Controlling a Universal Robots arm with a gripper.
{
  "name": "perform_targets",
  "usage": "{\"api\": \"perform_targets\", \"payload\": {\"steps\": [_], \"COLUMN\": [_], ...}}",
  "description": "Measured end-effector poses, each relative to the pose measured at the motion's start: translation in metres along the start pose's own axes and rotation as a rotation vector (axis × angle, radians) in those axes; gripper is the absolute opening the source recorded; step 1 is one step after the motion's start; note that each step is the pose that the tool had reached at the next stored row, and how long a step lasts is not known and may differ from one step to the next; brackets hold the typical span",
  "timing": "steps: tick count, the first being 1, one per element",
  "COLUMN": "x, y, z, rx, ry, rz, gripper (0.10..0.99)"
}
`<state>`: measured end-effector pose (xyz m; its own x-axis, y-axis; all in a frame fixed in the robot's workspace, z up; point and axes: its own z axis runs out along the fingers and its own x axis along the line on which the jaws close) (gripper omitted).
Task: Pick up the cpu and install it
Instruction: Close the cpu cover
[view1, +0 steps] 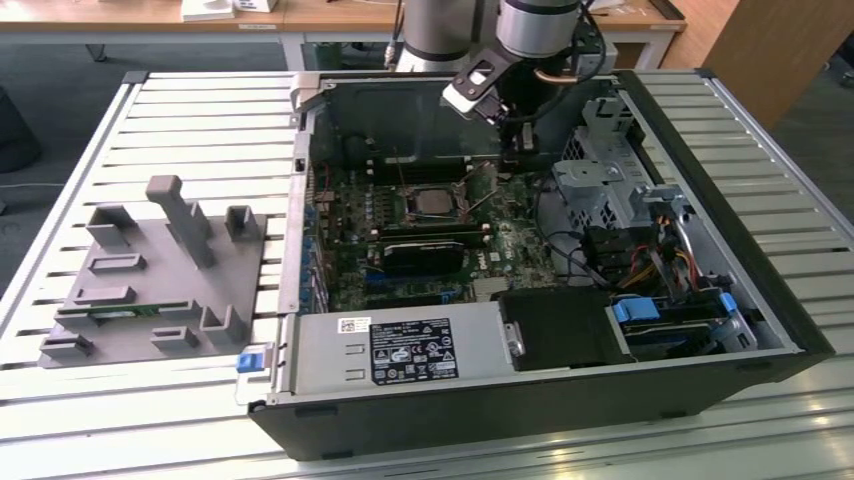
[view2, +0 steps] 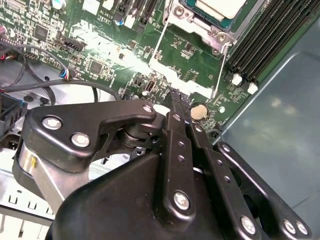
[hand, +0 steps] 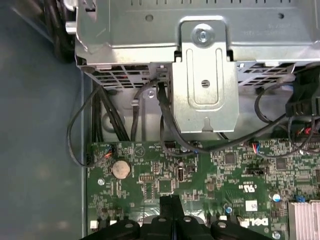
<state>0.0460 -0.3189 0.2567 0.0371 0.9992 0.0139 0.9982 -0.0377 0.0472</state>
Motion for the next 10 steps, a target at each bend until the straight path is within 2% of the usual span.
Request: {"api": "perform_targets", "payload": {"steps": [5,10], "x": [0.0015,0.0016], "y": [0.0043,0.0051], "z": [0.0044,0.011], "rx": [0.005,0.007], "ry": [-0.0002,-0.0002], "rz": [-0.001,0.0], "gripper": [0.106,0.106]}}
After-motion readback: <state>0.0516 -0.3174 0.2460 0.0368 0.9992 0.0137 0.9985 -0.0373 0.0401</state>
